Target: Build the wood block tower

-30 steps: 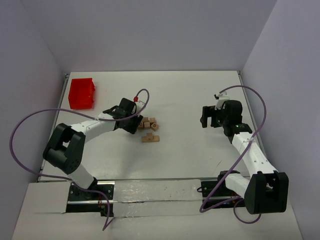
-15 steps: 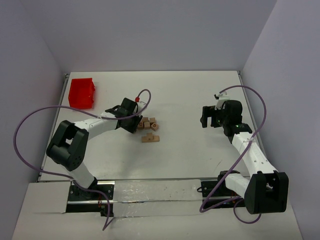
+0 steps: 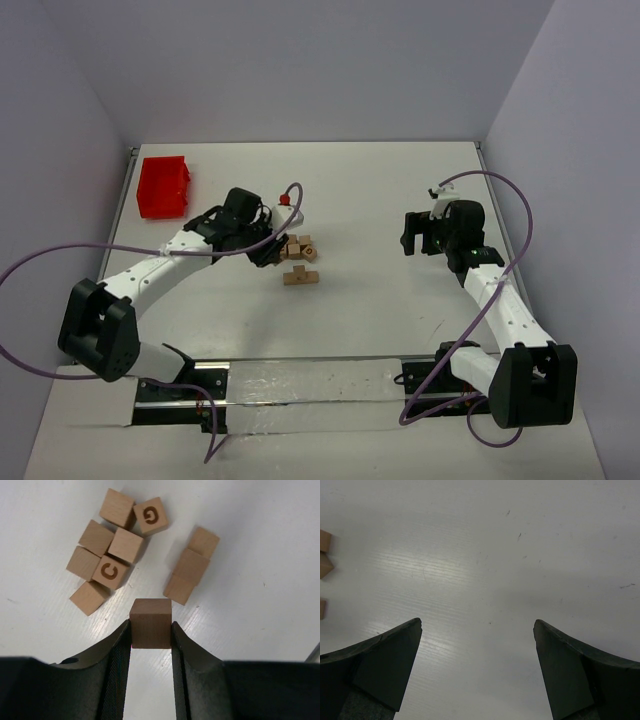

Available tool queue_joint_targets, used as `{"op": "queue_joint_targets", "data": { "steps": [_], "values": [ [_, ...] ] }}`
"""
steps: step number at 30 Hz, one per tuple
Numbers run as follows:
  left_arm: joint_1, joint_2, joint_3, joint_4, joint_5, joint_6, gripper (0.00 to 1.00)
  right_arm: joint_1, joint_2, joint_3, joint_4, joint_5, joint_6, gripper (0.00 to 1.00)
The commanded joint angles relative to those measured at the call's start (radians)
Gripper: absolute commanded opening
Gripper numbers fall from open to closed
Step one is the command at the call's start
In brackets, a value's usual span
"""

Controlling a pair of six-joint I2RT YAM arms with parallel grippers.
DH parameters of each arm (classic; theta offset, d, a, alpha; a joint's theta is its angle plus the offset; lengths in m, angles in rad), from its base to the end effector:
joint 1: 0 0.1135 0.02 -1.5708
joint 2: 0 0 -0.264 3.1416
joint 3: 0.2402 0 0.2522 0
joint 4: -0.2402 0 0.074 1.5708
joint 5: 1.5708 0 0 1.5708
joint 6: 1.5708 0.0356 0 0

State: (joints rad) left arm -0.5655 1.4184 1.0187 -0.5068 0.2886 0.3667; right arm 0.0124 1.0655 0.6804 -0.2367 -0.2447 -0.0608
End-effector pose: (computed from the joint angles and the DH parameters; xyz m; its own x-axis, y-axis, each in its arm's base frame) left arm 0.2441 -0.1669 0.2493 -0.3833 0.6503 -0.6559 0.8562 0.5165 0.0119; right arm 0.2299 0.0115 0.2449 -0.5687 -0.0660 -0.8199 -0.2439 0.9655 0.0915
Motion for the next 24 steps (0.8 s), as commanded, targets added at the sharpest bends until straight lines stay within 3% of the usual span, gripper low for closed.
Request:
{"op": "queue_joint_targets", "data": {
  "steps": [1,10,24],
  "values": [
    [-0.02,0.021,0.037,-0.067,0.093,0.108,0.0,-0.005,-0.019,0.044,0.014,0.002,-0.001,1.0],
    [-0.114,0.061,0.027,-0.045,0.044,0.159,0.04,-0.005,-0.021,0.044,0.012,-0.001,-0.001,1.0],
    [-0.126,0.134,0.045,-0.041,0.034,0.255,0.11,-0.005,-0.026,0.046,0.01,-0.007,-0.001,1.0]
  ]
}}
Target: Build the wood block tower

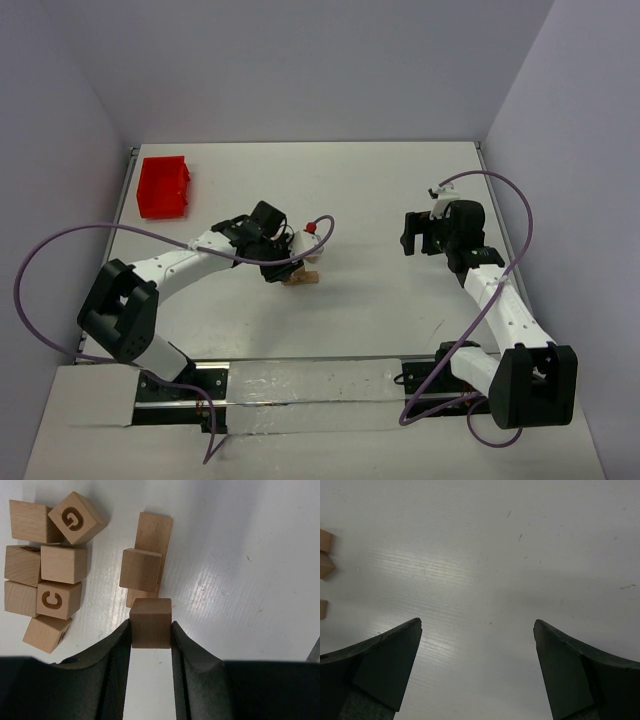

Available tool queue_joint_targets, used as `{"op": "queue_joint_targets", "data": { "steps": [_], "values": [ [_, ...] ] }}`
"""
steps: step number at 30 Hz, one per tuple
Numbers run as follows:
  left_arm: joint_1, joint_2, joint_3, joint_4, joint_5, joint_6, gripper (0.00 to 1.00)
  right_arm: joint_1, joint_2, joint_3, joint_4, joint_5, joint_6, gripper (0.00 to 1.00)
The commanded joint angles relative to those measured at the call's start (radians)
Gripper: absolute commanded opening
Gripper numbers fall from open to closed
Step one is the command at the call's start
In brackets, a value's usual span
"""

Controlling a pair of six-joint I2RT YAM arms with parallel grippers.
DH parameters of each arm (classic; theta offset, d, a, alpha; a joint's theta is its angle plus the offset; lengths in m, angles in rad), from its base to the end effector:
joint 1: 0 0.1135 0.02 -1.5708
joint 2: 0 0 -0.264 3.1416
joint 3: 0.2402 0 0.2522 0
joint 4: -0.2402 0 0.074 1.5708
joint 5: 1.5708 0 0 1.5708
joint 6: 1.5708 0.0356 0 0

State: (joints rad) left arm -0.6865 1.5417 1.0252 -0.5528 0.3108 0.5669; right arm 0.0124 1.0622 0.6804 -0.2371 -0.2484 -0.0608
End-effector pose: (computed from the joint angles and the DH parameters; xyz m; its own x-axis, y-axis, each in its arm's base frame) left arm 0.2304 -0.2029 0.2140 -0.1870 0.8143 -0.5495 0.9692 0.2441 0.0320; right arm 0.2294 0.0116 0.2455 -0.5661 -0.0659 -0.8217 -0.2471 0.9645 0.0929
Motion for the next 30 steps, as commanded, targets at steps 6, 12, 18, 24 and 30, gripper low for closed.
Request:
{"op": "queue_joint_targets", "data": {
  "steps": [6,12,18,24,30],
  "values": [
    [-0.005,0.028,0.028,0.03,0.012,0.083,0.14,-0.005,-0.024,0.044,0.009,-0.005,0.0,1.0],
    [-0.004,0.046,0.032,0.037,0.023,0.145,0.14,-0.005,-0.022,0.044,0.007,-0.006,-0.001,1.0],
    [-0.004,0.067,0.054,0.009,0.05,0.213,0.15,-0.005,-0.021,0.045,0.007,-0.006,-0.001,1.0],
    [-0.003,0.086,0.072,-0.014,0.07,0.245,0.16,-0.005,-0.02,0.047,0.005,-0.008,-0.001,1.0],
    [-0.003,0.1,0.084,-0.034,0.08,0.268,0.18,-0.005,-0.015,0.048,0.005,-0.009,-0.001,1.0]
  ]
}}
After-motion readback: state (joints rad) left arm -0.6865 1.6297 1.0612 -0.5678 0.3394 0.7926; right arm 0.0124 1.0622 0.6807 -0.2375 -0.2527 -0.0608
